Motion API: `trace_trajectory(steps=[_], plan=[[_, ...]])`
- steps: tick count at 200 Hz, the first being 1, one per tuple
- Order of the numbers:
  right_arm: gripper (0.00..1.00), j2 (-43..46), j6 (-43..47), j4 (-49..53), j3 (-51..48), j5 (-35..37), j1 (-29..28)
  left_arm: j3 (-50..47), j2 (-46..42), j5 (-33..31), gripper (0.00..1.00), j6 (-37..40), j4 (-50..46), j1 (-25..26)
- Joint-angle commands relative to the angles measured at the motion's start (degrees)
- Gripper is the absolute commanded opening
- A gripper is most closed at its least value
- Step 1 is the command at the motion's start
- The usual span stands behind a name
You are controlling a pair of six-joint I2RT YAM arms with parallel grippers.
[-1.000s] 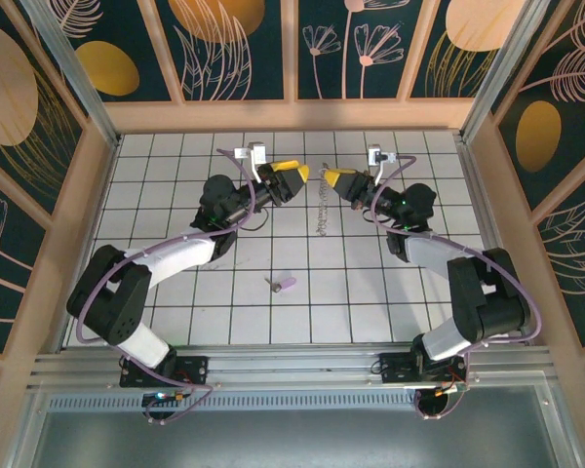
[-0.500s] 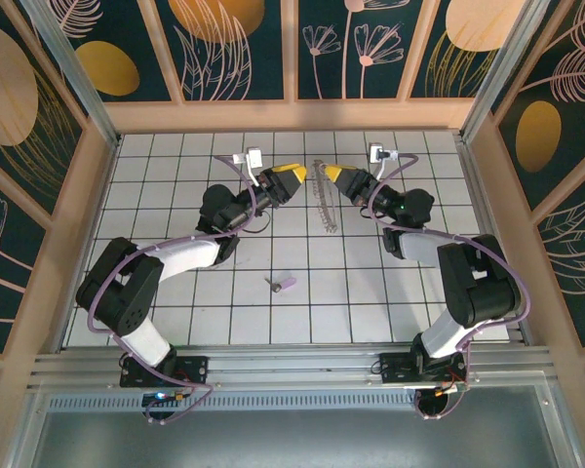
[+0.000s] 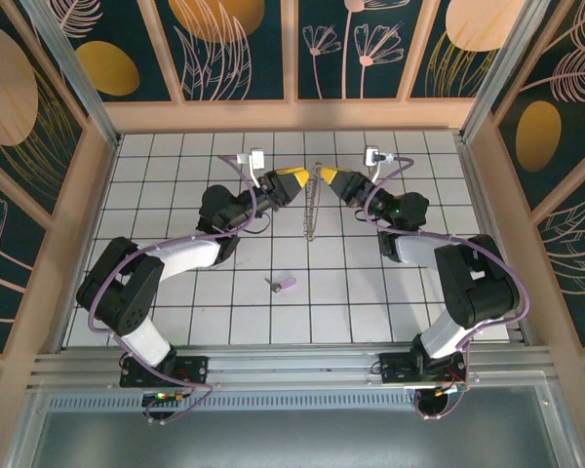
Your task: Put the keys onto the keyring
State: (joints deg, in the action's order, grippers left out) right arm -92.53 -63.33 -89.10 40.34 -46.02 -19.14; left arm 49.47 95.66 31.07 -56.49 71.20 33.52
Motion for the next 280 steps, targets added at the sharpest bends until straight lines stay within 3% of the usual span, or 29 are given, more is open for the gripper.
trace_trajectory(steps=[1, 126, 174, 228, 280], plan=[[0.0, -0.28, 0.6, -3.21, 1.14, 1.19, -0.37, 2.15, 1.5, 1.62, 0.42, -1.35, 4.14, 0.01], [0.0, -2.02, -0.3, -2.65, 2.38, 0.65, -0.48, 5.37, 5.6, 3.2, 0.38, -2.22, 5.18, 0.92], [0.0, -2.05, -0.39, -2.15, 2.29, 0.61, -0.54, 5.2, 5.8, 3.22, 0.34, -2.05, 5.27, 1.2], [0.0, -1.69, -0.04, -1.49, 1.69, 0.45, -0.82, 5.47, 5.77, 3.66, 0.21, -1.58, 5.18, 1.43], [0.0, -1.25, 0.92, 0.22, 1.85, 0.18, -1.26, 5.55, 5.93, 3.81, 0.18, -0.76, 5.1, 1.68]])
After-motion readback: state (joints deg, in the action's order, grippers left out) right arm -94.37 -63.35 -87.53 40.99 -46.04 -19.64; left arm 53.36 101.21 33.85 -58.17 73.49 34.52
